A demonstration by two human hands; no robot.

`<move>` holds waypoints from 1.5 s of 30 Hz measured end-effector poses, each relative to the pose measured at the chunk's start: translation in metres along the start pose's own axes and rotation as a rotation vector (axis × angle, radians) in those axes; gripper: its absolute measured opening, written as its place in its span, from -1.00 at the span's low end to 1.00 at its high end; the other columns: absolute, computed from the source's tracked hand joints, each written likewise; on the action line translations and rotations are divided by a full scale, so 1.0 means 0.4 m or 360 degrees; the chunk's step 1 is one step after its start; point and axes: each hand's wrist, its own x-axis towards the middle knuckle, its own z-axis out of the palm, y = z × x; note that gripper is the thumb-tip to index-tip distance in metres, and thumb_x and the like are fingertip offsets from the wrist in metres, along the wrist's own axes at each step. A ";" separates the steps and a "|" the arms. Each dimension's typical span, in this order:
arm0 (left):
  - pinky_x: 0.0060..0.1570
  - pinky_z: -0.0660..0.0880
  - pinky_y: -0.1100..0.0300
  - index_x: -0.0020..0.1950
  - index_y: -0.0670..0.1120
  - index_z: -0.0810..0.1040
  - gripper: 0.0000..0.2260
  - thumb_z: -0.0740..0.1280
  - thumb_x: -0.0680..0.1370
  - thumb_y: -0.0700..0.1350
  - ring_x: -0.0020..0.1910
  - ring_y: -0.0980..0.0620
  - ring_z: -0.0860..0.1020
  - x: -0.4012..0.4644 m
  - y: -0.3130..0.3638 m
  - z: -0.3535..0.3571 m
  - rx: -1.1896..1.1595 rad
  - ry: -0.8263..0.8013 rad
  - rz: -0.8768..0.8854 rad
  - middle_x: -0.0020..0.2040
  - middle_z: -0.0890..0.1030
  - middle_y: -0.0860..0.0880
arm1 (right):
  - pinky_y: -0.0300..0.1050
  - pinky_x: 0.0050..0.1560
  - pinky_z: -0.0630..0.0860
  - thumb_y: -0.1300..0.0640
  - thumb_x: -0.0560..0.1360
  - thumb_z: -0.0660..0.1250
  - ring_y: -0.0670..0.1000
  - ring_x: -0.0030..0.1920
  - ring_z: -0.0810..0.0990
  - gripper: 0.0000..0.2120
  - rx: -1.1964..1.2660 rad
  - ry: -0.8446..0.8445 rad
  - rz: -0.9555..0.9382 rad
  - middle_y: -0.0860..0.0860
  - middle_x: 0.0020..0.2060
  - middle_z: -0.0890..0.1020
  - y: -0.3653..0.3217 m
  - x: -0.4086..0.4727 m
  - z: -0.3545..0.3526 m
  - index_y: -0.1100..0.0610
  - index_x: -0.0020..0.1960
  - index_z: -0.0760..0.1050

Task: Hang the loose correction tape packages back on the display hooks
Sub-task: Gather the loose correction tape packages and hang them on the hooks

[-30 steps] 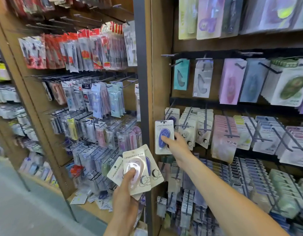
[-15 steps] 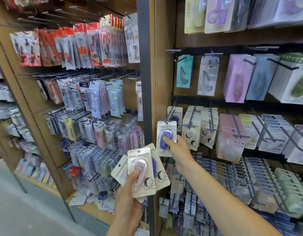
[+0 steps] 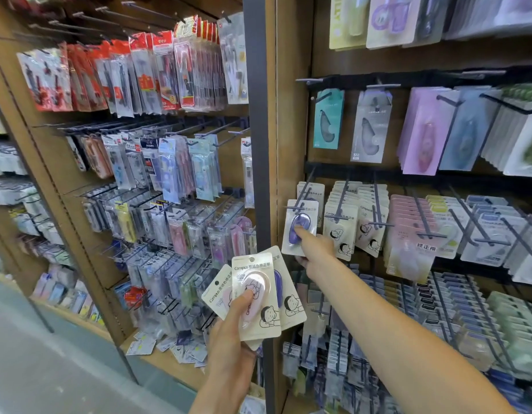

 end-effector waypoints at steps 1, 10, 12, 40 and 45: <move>-0.28 0.66 0.08 0.25 -0.07 0.68 -0.58 0.52 0.40 -0.05 -0.09 -0.09 0.73 -0.001 -0.003 0.000 0.0014 -0.0008 -0.0001 0.11 0.75 -0.17 | -0.05 -0.01 0.62 0.06 0.55 0.48 0.02 -0.13 0.62 -0.80 0.0134 0.0041 0.0102 0.06 -0.08 0.61 -0.012 0.009 0.012 0.08 -0.02 0.46; -0.23 0.68 0.03 0.32 -0.05 0.66 -0.54 0.51 0.41 -0.06 0.02 -0.16 0.70 -0.012 -0.020 -0.002 0.0025 -0.0039 -0.0019 0.17 0.73 -0.18 | 0.18 0.18 0.62 -0.05 0.37 0.61 0.18 0.12 0.59 -0.57 0.0227 -0.0069 0.0363 0.13 0.09 0.59 0.017 0.132 0.019 0.09 0.02 0.46; -0.27 0.66 0.06 0.27 -0.04 0.68 -0.59 0.51 0.42 -0.07 -0.06 -0.11 0.71 -0.012 -0.020 0.001 0.0023 -0.0022 -0.0010 0.12 0.75 -0.16 | 0.14 0.04 0.66 -0.08 0.36 0.61 0.19 0.10 0.65 -0.50 0.0214 -0.0265 0.0414 0.15 0.14 0.64 0.051 0.066 -0.029 0.11 0.15 0.51; -0.28 0.67 0.08 0.34 -0.10 0.65 -0.42 0.59 0.34 -0.01 -0.04 -0.16 0.65 -0.008 -0.058 -0.035 -0.0043 0.0071 -0.0068 0.17 0.71 -0.23 | -0.36 -0.30 0.55 0.11 0.62 0.39 -0.14 -0.02 0.70 -0.77 -0.0156 -0.0143 -0.0455 -0.02 0.06 0.72 0.062 -0.073 -0.089 0.09 0.27 0.59; -0.27 0.68 0.08 0.37 -0.07 0.63 -0.42 0.59 0.35 -0.03 0.10 -0.23 0.61 -0.009 -0.064 -0.050 -0.0011 0.0054 -0.0053 0.26 0.68 -0.25 | -0.25 -0.26 0.49 0.10 0.62 0.40 -0.15 -0.12 0.61 -0.91 -0.0095 0.0037 -0.0380 -0.05 -0.06 0.65 0.044 -0.036 -0.043 0.06 0.11 0.55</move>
